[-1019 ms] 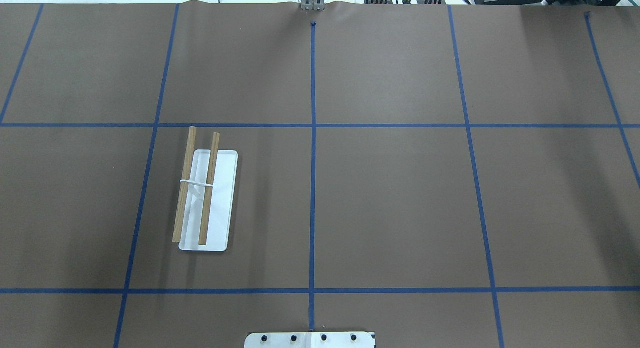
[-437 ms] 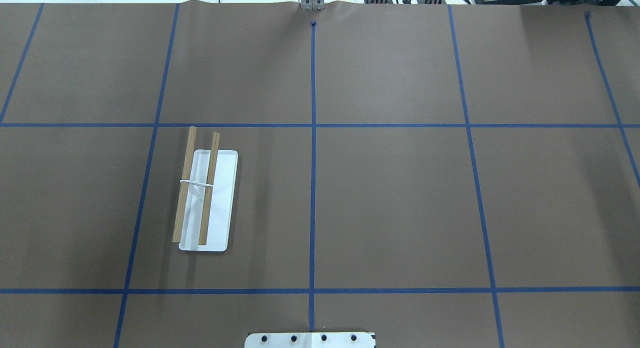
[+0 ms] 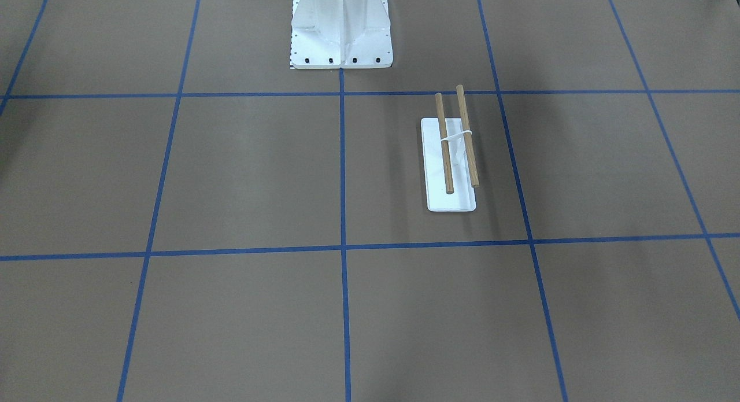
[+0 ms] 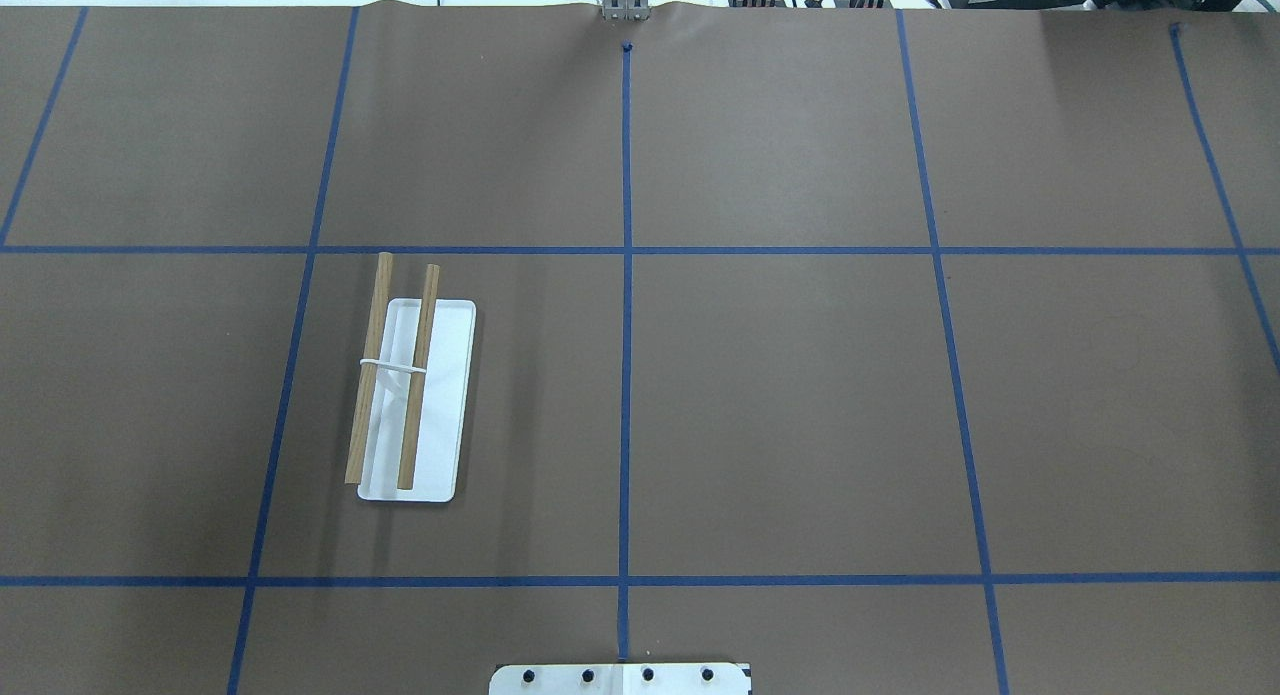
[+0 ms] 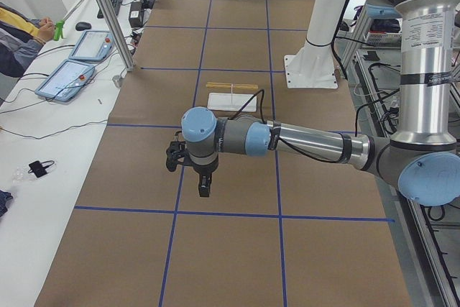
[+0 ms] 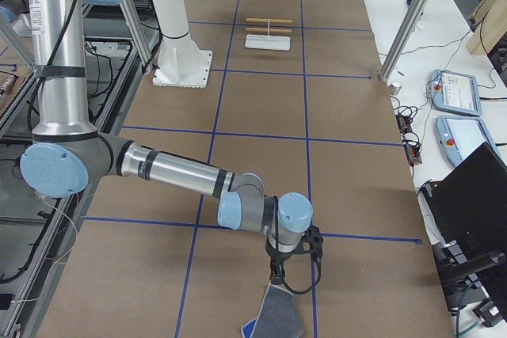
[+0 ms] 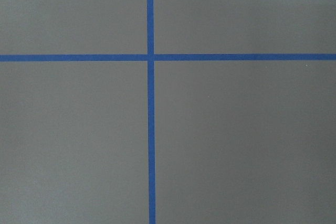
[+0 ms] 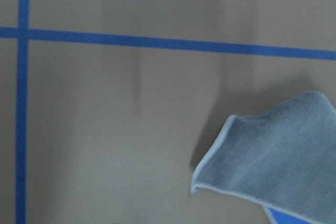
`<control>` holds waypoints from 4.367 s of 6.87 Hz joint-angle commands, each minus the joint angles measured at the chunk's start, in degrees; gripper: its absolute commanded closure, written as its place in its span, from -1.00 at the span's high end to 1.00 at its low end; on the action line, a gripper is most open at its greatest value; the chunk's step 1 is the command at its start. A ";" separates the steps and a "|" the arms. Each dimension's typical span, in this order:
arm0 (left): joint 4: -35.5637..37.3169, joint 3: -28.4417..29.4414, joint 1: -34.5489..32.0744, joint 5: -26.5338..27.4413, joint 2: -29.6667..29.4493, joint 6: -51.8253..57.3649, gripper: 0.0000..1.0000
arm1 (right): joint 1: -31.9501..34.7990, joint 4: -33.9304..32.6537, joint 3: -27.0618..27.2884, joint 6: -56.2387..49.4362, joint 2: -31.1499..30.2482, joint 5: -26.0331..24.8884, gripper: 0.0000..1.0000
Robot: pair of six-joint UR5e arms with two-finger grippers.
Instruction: Hang towel on rack
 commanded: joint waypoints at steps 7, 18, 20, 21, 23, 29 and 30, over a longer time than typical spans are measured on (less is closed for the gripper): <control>-1.00 -0.18 0.00 0.03 0.01 0.05 0.97 | 1.01 22.32 -24.89 25.95 7.93 0.23 0.55; -2.93 1.05 0.00 -0.06 -0.42 0.14 0.97 | -7.58 17.67 -2.10 41.89 8.72 4.43 -1.00; -2.93 1.58 0.09 -0.06 -2.18 -0.30 0.97 | -16.52 13.48 11.33 58.91 9.59 4.28 -1.00; -2.93 1.40 0.18 -0.14 -4.10 -3.78 0.97 | -20.31 8.84 18.80 68.66 11.95 4.10 -1.00; -2.85 1.93 3.23 -3.11 -11.29 -17.54 0.97 | -27.96 0.82 29.66 90.61 20.26 2.79 -1.00; -19.31 4.29 22.04 -7.71 -31.70 -68.18 0.97 | -43.97 0.44 28.90 122.17 42.35 -9.77 -1.00; -25.81 4.30 25.89 -2.13 -32.85 -70.68 0.97 | -46.08 0.44 27.85 126.11 45.25 -12.31 -1.00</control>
